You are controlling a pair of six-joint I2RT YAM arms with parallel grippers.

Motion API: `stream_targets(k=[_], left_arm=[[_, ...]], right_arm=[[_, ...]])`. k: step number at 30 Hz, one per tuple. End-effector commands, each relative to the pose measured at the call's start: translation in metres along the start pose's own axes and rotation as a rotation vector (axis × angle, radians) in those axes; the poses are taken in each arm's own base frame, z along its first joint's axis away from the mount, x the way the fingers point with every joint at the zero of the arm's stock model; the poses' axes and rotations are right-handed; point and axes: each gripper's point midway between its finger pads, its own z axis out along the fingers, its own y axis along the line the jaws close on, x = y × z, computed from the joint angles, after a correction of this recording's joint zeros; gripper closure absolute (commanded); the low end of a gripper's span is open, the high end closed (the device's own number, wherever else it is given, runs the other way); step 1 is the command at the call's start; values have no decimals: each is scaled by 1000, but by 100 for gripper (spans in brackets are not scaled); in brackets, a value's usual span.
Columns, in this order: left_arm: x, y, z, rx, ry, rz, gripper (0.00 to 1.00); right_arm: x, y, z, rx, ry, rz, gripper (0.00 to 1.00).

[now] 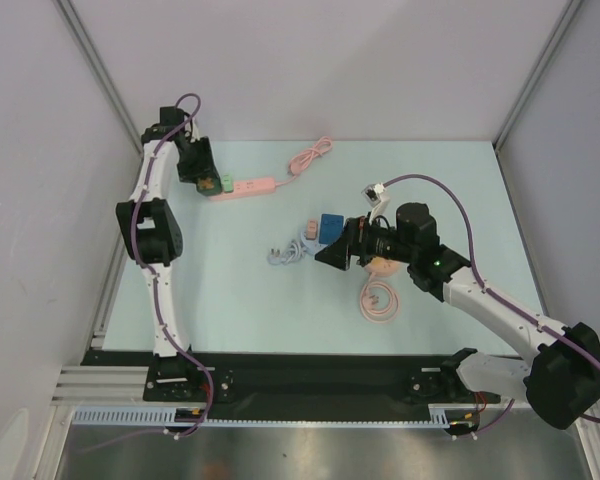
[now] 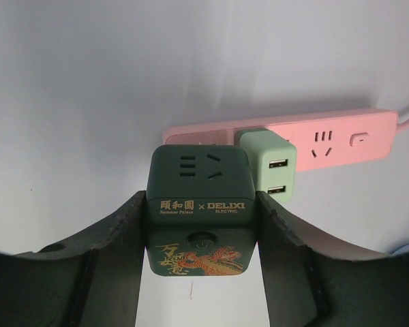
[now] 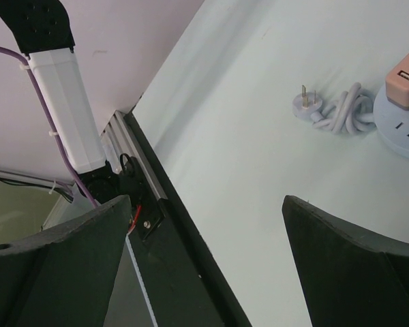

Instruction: Insert the plug

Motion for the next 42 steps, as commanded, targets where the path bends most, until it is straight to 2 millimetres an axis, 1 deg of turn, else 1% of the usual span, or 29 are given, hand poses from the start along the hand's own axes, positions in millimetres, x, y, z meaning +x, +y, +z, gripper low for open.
stream_targets(k=[1, 5, 6, 11, 14, 16, 19, 22, 23, 25, 26, 27, 28, 29, 30, 31, 32, 33, 34, 35, 36, 37, 38, 39, 40, 41, 42], left_arm=[[-15, -5, 2, 10, -45, -20, 100], [-12, -11, 8, 27, -34, -21, 100], [-9, -14, 11, 29, -25, -15, 99], [-5, -22, 15, 36, -14, -13, 100], [-3, -21, 13, 29, -10, -17, 100], [-5, -20, 6, 13, -19, -16, 100], [-5, -15, 0, -22, -25, -12, 100], [-16, -10, -19, -55, -68, -27, 100], [-25, -10, -34, -62, -105, -34, 100], [-41, -8, -54, -96, -167, -39, 100], [-47, -9, -65, -101, -198, -49, 100], [-58, -12, -84, -105, -246, -52, 100], [-64, -14, -94, -105, -275, -58, 100], [-68, -19, -102, -97, -297, -64, 99], [-75, -26, -118, -87, -341, -61, 100], [-77, -32, -123, -78, -360, -54, 100], [-78, -46, -126, -53, -373, -36, 100], [-83, -51, -129, -32, -400, -30, 100], [-79, -76, -129, 12, -398, 3, 100], [-75, -96, -125, 56, -388, 19, 100], [-75, -106, -125, 77, -388, 26, 100], [-71, -112, -115, 88, -369, 19, 100], [-67, -122, -110, 99, -356, 27, 100], [-63, -125, -105, 96, -342, 25, 100], [-58, -125, -94, 82, -321, 22, 100], [-52, -129, -87, 76, -303, 22, 100], [-46, -127, -80, 64, -280, 17, 100]], right_arm=[[-19, 13, 0, -24, -42, -58, 0], [-18, 11, 2, -15, -40, -57, 0], [-18, 10, 2, -15, -39, -56, 0], [-17, 9, 3, -12, -40, -56, 0], [-17, 10, 2, -12, -40, -60, 0], [-16, 10, 2, -10, -40, -64, 0], [-15, 10, 3, -8, -37, -62, 0], [-14, 9, 4, -8, -35, -60, 0], [-14, 9, 4, -9, -33, -59, 0], [-16, 10, 4, -10, -38, -60, 0], [-16, 11, 4, -12, -38, -65, 0], [-17, 9, 5, -5, -41, -62, 0], [-16, 7, 6, 1, -39, -59, 0], [-17, 5, 6, 10, -42, -57, 0], [-16, 1, 7, 29, -44, -54, 0], [-14, -4, 8, 45, -39, -44, 0], [-13, -7, 9, 55, -37, -37, 0], [-12, -9, 9, 60, -34, -34, 0], [-10, -11, 9, 66, -29, -29, 0], [-9, -13, 11, 70, -22, -25, 0], [-8, -14, 11, 74, -18, -19, 0], [-7, -14, 11, 71, -14, -15, 0], [-6, -14, 11, 73, -10, -11, 0], [-5, -13, 10, 68, -5, -9, 0], [-4, -12, 9, 66, 2, -9, 0], [-5, -10, 7, 63, 2, -12, 0], [-5, -8, 6, 62, 6, -12, 0]])
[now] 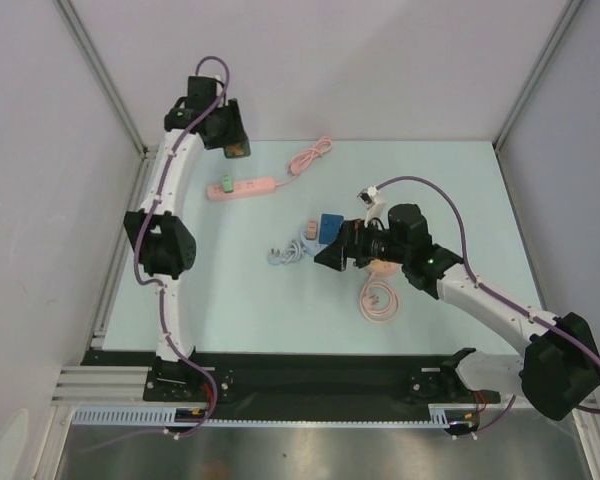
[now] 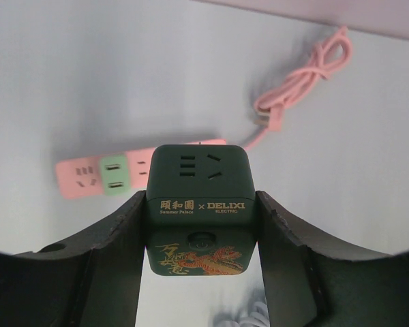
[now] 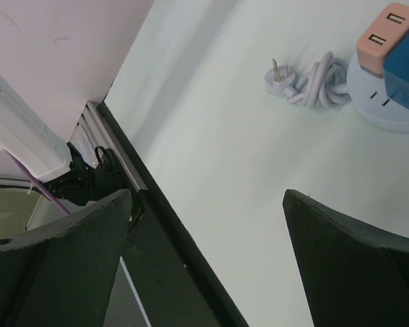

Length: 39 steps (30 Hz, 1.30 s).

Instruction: Insert the plug

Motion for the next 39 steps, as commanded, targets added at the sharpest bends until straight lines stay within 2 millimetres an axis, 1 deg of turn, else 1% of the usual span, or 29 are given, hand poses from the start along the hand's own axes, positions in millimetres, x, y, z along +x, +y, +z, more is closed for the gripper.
stream_targets(k=[1, 2, 3, 4, 5, 6, 8, 9, 12, 14, 16, 19, 20, 28, 31, 33, 34, 35, 36, 37, 38, 39], left_arm=[[19, -12, 17, 3, 53, -30, 100], [30, -12, 27, -12, 80, -29, 100], [34, -11, 30, -27, 86, -26, 100], [37, -11, 34, -30, 93, -22, 100], [41, -13, 41, -30, 102, -12, 100], [44, -12, 45, -36, 108, -6, 100], [47, -6, 51, -78, 106, 7, 100], [52, -3, 57, -85, 120, 9, 100], [57, 2, 63, -113, 128, 18, 100], [57, 0, 68, -98, 127, 22, 100], [65, -4, 79, -64, 152, 26, 100], [72, -3, 82, -68, 171, 21, 100], [76, 1, 84, -85, 181, 21, 100], [84, 8, 92, -91, 207, 6, 100], [85, 8, 91, -86, 210, 15, 100], [84, 5, 87, -82, 207, 23, 99], [81, 4, 83, -79, 202, 24, 99], [70, 0, 72, -67, 175, 30, 100], [61, -9, 62, -32, 158, 30, 100], [54, -15, 53, -6, 140, 32, 100], [33, -24, 28, 23, 87, 39, 100], [24, -27, 15, 36, 62, 44, 100]], right_arm=[[-16, 15, -7, -21, -23, -29, 0], [-19, 17, -9, -24, -31, -40, 0], [-22, 21, -13, -30, -44, -49, 0], [-16, 18, -15, -17, -26, -40, 1], [-16, 19, -17, -16, -27, -45, 0], [-17, 21, -20, -17, -35, -50, 0], [-16, 20, -22, -13, -37, -53, 0], [-16, 20, -22, -15, -38, -52, 0], [-16, 22, -24, -21, -36, -55, 0], [-16, 23, -25, -25, -37, -57, 1], [-16, 24, -26, -30, -36, -59, 0], [-16, 26, -26, -34, -31, -57, 0], [-15, 26, -26, -36, -30, -57, 0], [-15, 25, -26, -30, -34, -63, 0], [-14, 23, -25, -28, -32, -68, 0], [-15, 13, -22, 10, -39, -71, 0], [-20, 8, -21, 33, -49, -68, 0], [-20, -4, -16, 71, -36, -43, 0], [-31, -20, -15, 144, -62, -26, 0], [-49, -20, -15, 185, -82, -27, 4], [-57, -28, -11, 227, -84, -36, 7], [-64, -47, 0, 297, -76, -31, 10]])
